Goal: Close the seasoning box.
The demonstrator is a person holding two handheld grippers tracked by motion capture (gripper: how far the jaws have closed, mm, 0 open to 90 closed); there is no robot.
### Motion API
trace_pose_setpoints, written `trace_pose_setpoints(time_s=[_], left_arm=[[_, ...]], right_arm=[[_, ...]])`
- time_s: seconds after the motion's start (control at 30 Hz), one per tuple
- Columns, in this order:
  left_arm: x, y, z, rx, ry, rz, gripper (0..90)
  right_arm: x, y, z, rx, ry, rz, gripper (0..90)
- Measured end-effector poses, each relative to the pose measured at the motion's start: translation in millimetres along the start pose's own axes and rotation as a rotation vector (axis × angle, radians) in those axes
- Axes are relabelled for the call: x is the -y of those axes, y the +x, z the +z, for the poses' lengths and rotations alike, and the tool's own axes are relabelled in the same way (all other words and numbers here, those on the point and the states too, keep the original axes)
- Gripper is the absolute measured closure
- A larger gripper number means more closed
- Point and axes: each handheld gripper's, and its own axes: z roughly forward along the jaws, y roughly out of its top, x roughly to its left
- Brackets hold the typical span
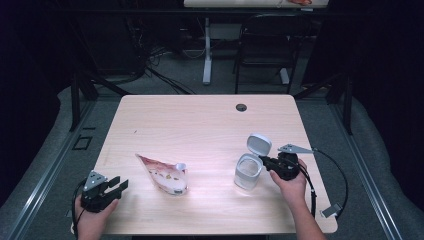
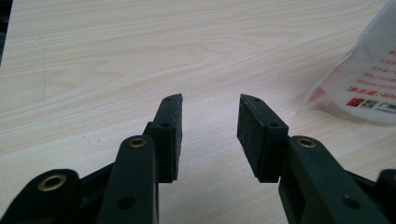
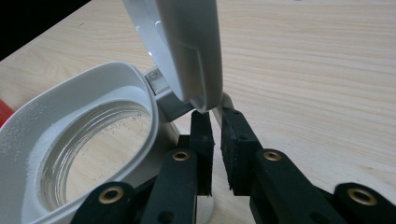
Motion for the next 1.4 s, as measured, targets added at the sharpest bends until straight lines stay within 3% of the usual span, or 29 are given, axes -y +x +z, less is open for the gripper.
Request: trace_pose_setpoints(time_s=[0.4,0.57,0.77,0.9,1.07,1.27,1.4], left_arm=[[-0.6,-1.5,-0.1,0.003,-0.001,0.007,60.8],[-1.7,-3.5,-1.4,0.009,-0.002,0.018,60.7],[-2.3,-4.5,-3.5,0.012,-0.01,0.023,59.9],[-3.4,-3.7,-5.3,0.017,-0.012,0.017,59.7],[-5.7,-1.8,-10.8,0.038,-0.039,-0.023,59.4],[-7.6,-1.9,-6.9,0.036,-0.033,-0.015,59.3],[-8.5,-3.4,-3.0,0.041,-0.026,-0.005,59.3]], right_arm=[[-0.1,9.1,4.2,-0.042,0.011,-0.02,81.5],[1.0,12.8,2.1,-0.024,0.015,-0.035,77.7],[5.8,14.3,-14.1,-0.019,-0.021,0.001,71.6],[8.3,14.9,-24.5,0.027,-0.025,-0.035,66.1],[7.1,17.5,-37.9,0.039,-0.055,-0.054,62.0],[9.9,28.9,-52.9,0.061,-0.061,-0.074,61.8],[8.1,39.3,-61.6,0.053,-0.089,-0.028,61.0]])
